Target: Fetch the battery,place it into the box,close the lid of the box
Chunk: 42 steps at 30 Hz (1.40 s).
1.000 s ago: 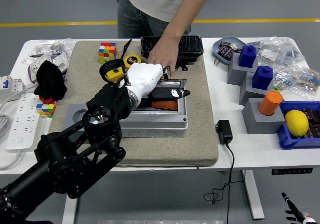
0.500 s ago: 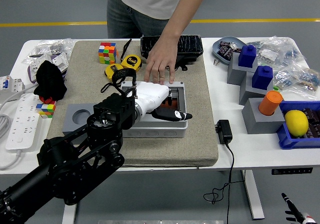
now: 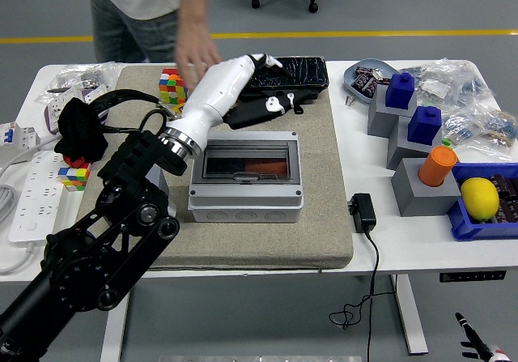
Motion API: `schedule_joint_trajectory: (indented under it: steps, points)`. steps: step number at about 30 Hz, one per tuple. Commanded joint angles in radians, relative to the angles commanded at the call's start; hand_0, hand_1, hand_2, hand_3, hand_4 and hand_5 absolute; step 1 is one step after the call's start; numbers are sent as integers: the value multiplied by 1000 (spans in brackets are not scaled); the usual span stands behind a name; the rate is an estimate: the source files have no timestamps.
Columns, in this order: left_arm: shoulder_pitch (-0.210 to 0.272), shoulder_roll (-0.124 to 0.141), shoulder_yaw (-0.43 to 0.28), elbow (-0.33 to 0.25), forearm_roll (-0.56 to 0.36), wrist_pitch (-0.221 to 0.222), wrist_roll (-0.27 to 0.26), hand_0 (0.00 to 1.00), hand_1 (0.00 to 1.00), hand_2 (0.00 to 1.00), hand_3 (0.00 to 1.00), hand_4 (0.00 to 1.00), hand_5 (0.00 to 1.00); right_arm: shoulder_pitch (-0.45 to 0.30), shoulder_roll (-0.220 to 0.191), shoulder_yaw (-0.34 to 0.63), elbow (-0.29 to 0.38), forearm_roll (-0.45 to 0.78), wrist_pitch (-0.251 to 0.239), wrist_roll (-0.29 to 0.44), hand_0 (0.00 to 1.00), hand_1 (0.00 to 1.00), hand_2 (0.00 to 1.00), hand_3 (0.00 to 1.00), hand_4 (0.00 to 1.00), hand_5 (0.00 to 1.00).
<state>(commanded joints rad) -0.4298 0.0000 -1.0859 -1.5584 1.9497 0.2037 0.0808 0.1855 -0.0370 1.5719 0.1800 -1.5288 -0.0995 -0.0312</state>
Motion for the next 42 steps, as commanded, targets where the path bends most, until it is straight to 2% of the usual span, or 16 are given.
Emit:
schedule_joint_trajectory:
  steps: [3, 4, 5, 9, 12, 13, 17, 19, 21, 22, 23, 28, 29, 34, 36, 42]
  points:
    - [21, 0, -60, -19, -117, 101, -117, 827, 910, 856, 798, 998, 969, -1, 1, 3, 0, 1, -1, 1, 992, 875, 803, 803, 998, 998]
    - [28, 0, -83, -21, -163, 111, -163, 827, 910, 856, 798, 998, 969, -1, 2, 4, 0, 0, -1, 1, 992, 875, 803, 803, 998, 998]
    - [38, 0, -109, -23, -201, 112, -201, 938, 998, 951, 908, 998, 998, -1, 2, 4, 0, 1, -1, 1, 991, 873, 803, 803, 998, 998]
    - [69, 0, -194, -25, -370, 149, -371, 938, 998, 951, 908, 998, 998, -1, 3, 6, 0, 4, -3, 2, 991, 873, 803, 803, 998, 998]
    - [95, 0, -272, -19, -494, 253, -489, 973, 998, 998, 957, 998, 998, 2, 3, 10, 0, 7, -8, 6, 992, 873, 802, 803, 998, 998]
    - [102, 0, -293, -17, -540, 288, -496, 973, 998, 998, 957, 998, 998, 3, 3, 11, 0, 9, -11, 8, 992, 873, 802, 803, 998, 998]
    - [124, 0, -352, 2, -709, 433, -391, 988, 998, 998, 980, 998, 998, 3, 1, 14, 0, 17, -25, 14, 996, 878, 810, 813, 998, 998]
    - [137, 4, -365, 17, -791, 441, -328, 988, 998, 998, 980, 998, 998, 3, 0, 15, 0, 23, -40, 21, 996, 878, 810, 813, 998, 998]
    - [151, 20, -370, 35, -823, 409, -258, 988, 998, 998, 980, 998, 998, 2, -3, 12, 0, 36, -59, 31, 996, 878, 810, 813, 998, 998]
    - [159, 29, -370, 46, -798, 371, -218, 988, 998, 998, 980, 998, 998, 2, -5, 9, 0, 45, -67, 37, 996, 878, 810, 813, 998, 998]
    - [165, 34, -373, 52, -776, 343, -191, 923, 998, 970, 920, 998, 998, 2, -7, 7, 0, 50, -72, 40, 998, 902, 851, 871, 998, 998]
    - [207, 80, -383, 73, -640, 162, -73, 923, 998, 970, 920, 998, 998, -1, -15, -4, 0, 80, -83, 43, 998, 902, 851, 871, 998, 998]
    - [214, 88, -383, 75, -622, 117, -65, 792, 845, 822, 815, 998, 998, -3, -15, -6, 0, 85, -82, 41, 998, 931, 885, 922, 998, 998]
    - [259, 131, -361, 78, -552, -84, -80, 792, 845, 822, 815, 998, 998, -19, -18, -16, 0, 124, -73, 60, 998, 931, 885, 922, 998, 998]
    - [277, 136, -347, 77, -525, -105, -99, 759, 794, 773, 785, 998, 998, -24, -20, -16, 0, 140, -72, 72, 998, 925, 882, 918, 998, 998]
    - [329, 119, -325, 72, -508, -42, -181, 717, 767, 750, 743, 998, 998, -33, -25, -39, 0, 256, -55, 94, 989, 915, 875, 913, 998, 998]
